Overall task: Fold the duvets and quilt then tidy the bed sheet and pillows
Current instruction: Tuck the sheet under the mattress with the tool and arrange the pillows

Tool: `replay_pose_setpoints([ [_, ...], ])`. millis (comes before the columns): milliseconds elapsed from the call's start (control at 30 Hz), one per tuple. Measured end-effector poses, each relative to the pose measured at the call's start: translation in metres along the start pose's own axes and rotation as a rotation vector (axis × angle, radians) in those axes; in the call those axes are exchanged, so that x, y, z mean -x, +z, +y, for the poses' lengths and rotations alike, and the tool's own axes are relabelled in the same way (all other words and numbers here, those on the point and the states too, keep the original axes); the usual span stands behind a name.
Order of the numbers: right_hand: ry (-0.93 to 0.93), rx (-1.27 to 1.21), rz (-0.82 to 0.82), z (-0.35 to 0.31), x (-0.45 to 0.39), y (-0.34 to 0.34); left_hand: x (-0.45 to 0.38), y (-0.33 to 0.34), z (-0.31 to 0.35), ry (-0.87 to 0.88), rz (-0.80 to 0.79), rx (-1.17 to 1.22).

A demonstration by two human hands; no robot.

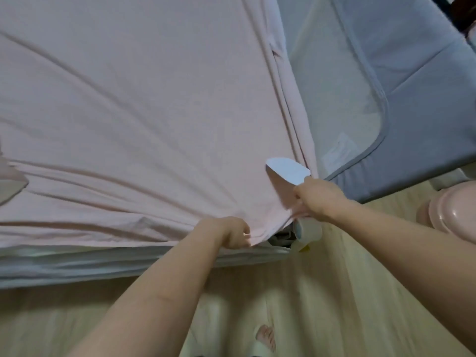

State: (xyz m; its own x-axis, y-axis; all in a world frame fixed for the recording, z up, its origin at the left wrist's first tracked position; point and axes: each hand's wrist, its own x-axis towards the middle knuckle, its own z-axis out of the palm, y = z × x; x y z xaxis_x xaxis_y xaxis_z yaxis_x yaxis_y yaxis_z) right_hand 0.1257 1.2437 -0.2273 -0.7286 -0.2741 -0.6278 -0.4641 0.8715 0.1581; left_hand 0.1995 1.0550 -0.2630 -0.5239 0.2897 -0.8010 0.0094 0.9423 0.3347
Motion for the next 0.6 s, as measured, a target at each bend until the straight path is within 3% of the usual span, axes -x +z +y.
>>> replay_pose_setpoints([
  [67,-0.046,0.038,0.135,-0.019,0.025,-0.036,0.037,-0.018,-0.025,-0.04,0.104,0.03],
  [133,-0.144,-0.084,0.182,-0.056,0.05,-0.083,0.088,-0.04,-0.061,-0.099,0.191,0.077],
  [267,-0.255,-0.393,0.175,-0.149,0.069,-0.166,0.185,-0.067,-0.138,-0.212,0.349,0.194],
  [333,-0.308,-0.585,0.125,-0.209,0.069,-0.204,0.233,-0.069,-0.186,-0.304,0.425,0.26],
  [433,-0.368,-0.697,0.178,-0.322,0.053,-0.25,0.303,-0.06,-0.28,-0.42,0.527,0.374],
  [533,-0.277,-0.763,0.374,-0.423,0.032,-0.274,0.347,-0.041,-0.365,-0.499,0.669,0.55],
  [600,-0.206,-0.877,0.39,-0.486,0.013,-0.282,0.362,-0.028,-0.42,-0.608,0.792,0.704],
])
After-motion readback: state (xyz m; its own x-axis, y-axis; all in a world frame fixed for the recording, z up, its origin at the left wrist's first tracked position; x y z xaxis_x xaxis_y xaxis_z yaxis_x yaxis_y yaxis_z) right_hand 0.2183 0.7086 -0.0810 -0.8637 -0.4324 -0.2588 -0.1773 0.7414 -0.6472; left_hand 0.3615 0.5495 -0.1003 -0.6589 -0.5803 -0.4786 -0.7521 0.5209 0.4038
